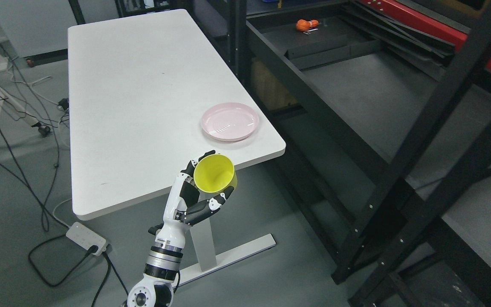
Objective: Place yellow IKEA cup on middle right shelf
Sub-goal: 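Carry the yellow cup in the left hand toward the dark shelving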
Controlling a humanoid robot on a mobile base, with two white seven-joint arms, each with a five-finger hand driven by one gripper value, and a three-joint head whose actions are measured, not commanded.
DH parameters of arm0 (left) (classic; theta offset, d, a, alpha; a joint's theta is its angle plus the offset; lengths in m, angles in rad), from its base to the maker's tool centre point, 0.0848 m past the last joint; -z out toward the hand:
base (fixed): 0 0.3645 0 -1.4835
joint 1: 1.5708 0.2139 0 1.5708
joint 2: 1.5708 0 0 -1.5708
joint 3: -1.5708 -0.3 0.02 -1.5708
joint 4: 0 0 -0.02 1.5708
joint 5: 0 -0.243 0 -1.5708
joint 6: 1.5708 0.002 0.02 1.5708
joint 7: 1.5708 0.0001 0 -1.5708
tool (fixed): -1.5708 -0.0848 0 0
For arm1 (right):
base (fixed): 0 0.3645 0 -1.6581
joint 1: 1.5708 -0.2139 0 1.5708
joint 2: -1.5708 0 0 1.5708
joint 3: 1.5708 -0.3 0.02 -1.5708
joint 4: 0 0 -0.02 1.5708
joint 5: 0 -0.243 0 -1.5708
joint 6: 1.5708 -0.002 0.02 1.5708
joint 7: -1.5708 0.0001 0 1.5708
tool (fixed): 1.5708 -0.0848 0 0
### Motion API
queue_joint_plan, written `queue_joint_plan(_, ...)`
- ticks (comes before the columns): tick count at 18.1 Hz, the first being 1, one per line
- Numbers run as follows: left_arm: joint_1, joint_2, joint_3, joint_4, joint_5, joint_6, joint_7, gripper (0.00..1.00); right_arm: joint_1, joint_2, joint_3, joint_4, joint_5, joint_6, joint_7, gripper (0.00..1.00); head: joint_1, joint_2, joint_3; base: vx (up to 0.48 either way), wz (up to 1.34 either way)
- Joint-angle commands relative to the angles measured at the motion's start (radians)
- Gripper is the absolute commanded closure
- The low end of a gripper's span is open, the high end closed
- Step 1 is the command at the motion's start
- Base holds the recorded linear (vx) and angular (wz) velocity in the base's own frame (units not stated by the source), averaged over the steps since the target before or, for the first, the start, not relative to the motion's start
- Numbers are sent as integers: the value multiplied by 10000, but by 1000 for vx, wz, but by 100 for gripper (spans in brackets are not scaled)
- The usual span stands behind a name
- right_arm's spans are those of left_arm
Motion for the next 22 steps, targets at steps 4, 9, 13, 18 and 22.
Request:
queue_joint_plan(4,9,174,-62,-220,4,12,3,100,108,-175,169,-1,-245,-6,-2149,1,0,0,0,-277,-657)
queue_joint_plan(9,9,174,-63,-235,4,12,18,100,108,-175,169,-1,-245,-6,-2149,1,0,0,0,-279,-820)
queue_joint_plan(13,9,174,-93,-496,4,42,18,100,108,-175,169,-1,-245,-6,-2149,0,0,0,0,-248,-983)
queue_joint_plan(18,-52,174,-78,-588,4,42,18,100,108,-175,169,-1,-245,-6,-2149,1,0,0,0,-188,-976)
queue_joint_plan(22,-235,174,-47,-741,4,73,18,100,108,-175,169,-1,-245,-6,-2149,1,0,-2,0,-80,-634)
